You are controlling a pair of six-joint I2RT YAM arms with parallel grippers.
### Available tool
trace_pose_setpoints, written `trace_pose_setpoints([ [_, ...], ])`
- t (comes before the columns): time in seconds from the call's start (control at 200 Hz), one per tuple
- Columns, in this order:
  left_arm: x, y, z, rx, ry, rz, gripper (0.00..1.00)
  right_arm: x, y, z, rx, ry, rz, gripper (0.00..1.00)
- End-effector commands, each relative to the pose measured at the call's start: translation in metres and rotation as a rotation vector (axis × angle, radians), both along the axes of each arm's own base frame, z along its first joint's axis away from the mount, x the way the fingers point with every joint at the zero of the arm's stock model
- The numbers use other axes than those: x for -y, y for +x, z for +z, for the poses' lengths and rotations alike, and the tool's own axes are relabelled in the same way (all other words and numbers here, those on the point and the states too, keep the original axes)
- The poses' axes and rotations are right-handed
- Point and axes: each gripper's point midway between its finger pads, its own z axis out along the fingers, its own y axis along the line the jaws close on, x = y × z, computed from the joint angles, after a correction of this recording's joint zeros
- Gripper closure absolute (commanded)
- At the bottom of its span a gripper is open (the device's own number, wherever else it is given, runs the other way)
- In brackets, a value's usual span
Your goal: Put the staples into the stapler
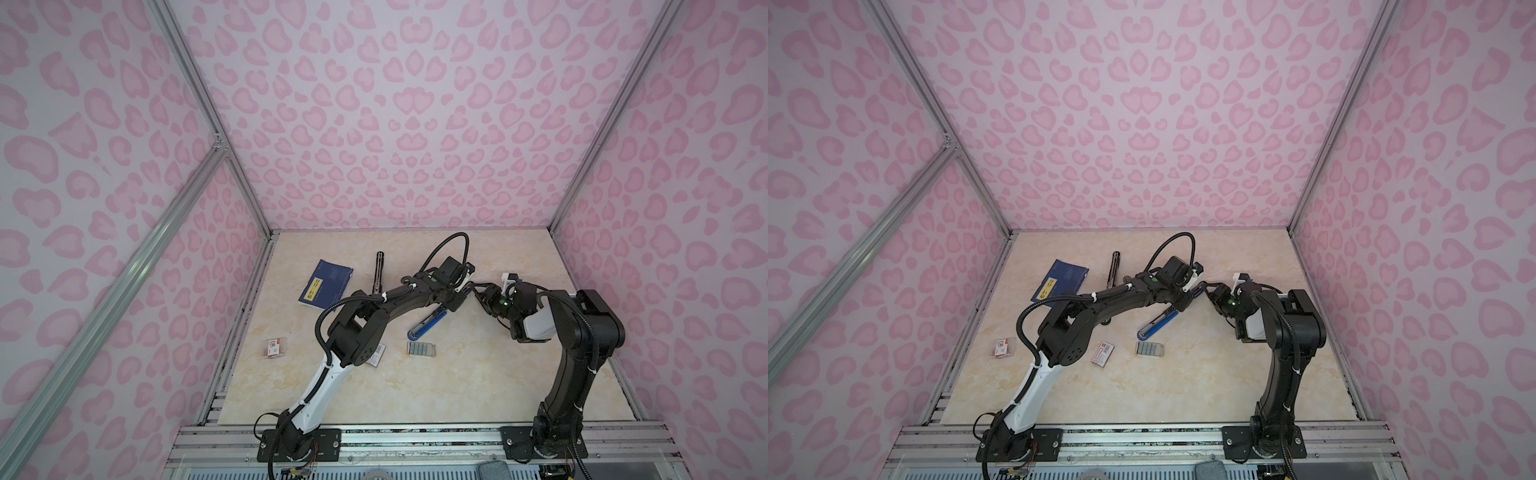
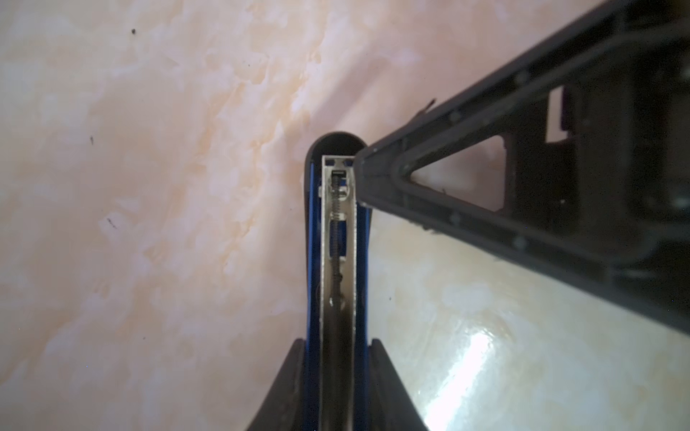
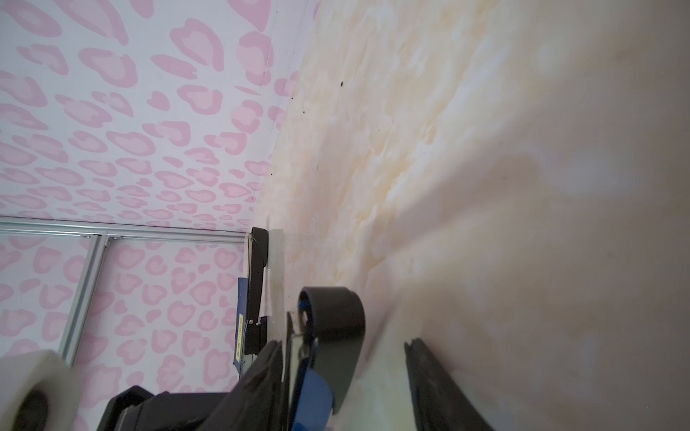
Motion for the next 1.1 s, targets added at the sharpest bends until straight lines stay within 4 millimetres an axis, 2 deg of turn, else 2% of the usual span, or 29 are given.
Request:
trace_pose_setpoints([
  [0.0, 0.009, 0.003, 0.024, 0.043, -0.068, -0.010, 0.84, -0.003, 0.005, 0.013, 0.062, 0.053, 0.003, 0.44],
  [0.25, 0.011, -0.002, 0.017, 0.021, -0.069, -0.025, 0.83, -0.009, 0.011, 0.023, 0.101, 0.089, 0.022, 0.45],
  [0.485, 0.015, -0.008, 0.015, 0.010, -0.074, -0.037, 0.82, -0.011, 0.016, 0.019, 0.098, 0.118, 0.027, 0.49],
  [0.555, 0.015, -0.008, 0.014, 0.007, -0.073, -0.037, 0.81, -0.012, 0.016, 0.020, 0.103, 0.126, 0.032, 0.54],
  [0.62, 0.016, -0.008, 0.013, 0.007, -0.071, -0.035, 0.77, -0.012, 0.017, 0.019, 0.104, 0.128, 0.033, 0.59],
  [0.785, 0.013, -0.006, 0.016, 0.014, -0.063, -0.013, 0.57, -0.012, 0.018, 0.017, 0.110, 0.130, 0.031, 0.66],
  [0.955, -0.002, -0.007, 0.032, 0.048, -0.049, 0.022, 0.52, -0.010, 0.018, 0.013, 0.108, 0.125, 0.027, 0.66],
  [1.095, -0.031, -0.021, 0.055, 0.083, -0.069, 0.070, 0.52, -0.011, 0.017, 0.014, 0.115, 0.132, 0.036, 0.66],
])
